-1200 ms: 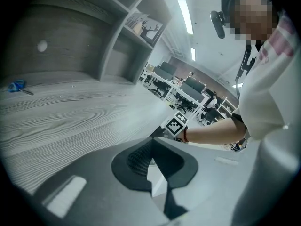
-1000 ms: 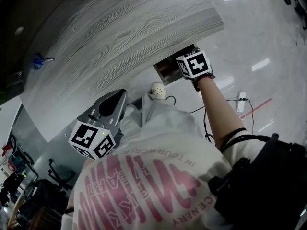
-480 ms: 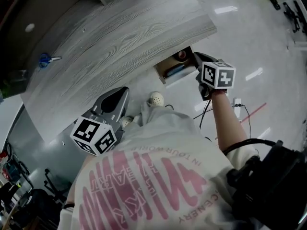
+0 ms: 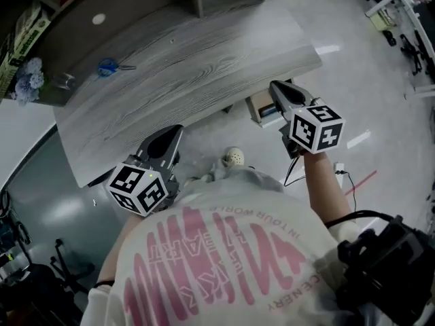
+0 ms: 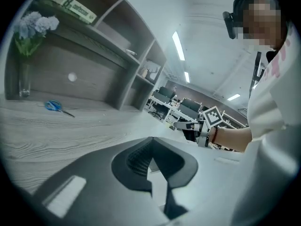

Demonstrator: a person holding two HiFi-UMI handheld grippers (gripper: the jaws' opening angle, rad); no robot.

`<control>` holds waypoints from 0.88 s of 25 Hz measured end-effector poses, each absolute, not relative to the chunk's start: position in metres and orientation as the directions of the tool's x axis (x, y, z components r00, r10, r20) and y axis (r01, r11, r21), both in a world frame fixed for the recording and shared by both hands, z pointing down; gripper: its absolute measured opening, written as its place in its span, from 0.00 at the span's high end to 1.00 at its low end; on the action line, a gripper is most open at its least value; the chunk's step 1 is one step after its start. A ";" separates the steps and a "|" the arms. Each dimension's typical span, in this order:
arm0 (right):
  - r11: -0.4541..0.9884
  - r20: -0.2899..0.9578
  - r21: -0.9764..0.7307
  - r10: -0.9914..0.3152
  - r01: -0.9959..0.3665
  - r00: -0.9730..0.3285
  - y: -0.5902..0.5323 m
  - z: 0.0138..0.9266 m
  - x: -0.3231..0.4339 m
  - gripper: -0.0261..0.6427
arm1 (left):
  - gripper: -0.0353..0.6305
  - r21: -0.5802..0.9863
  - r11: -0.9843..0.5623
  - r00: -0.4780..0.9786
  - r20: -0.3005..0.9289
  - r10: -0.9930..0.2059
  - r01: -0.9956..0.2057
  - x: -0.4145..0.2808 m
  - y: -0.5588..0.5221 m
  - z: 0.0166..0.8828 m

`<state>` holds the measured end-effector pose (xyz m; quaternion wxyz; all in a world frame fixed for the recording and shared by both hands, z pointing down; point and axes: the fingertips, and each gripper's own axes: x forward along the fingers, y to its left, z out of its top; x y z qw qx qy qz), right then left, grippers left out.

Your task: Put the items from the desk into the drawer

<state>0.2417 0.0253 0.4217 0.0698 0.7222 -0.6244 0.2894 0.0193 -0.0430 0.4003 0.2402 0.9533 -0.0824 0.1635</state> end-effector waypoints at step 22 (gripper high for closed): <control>0.336 0.255 -0.195 -0.890 -0.921 -0.379 -0.033 0.301 -0.060 0.96 | 0.92 0.327 -0.911 0.965 0.163 -0.207 -0.250 -0.169 -0.074 0.336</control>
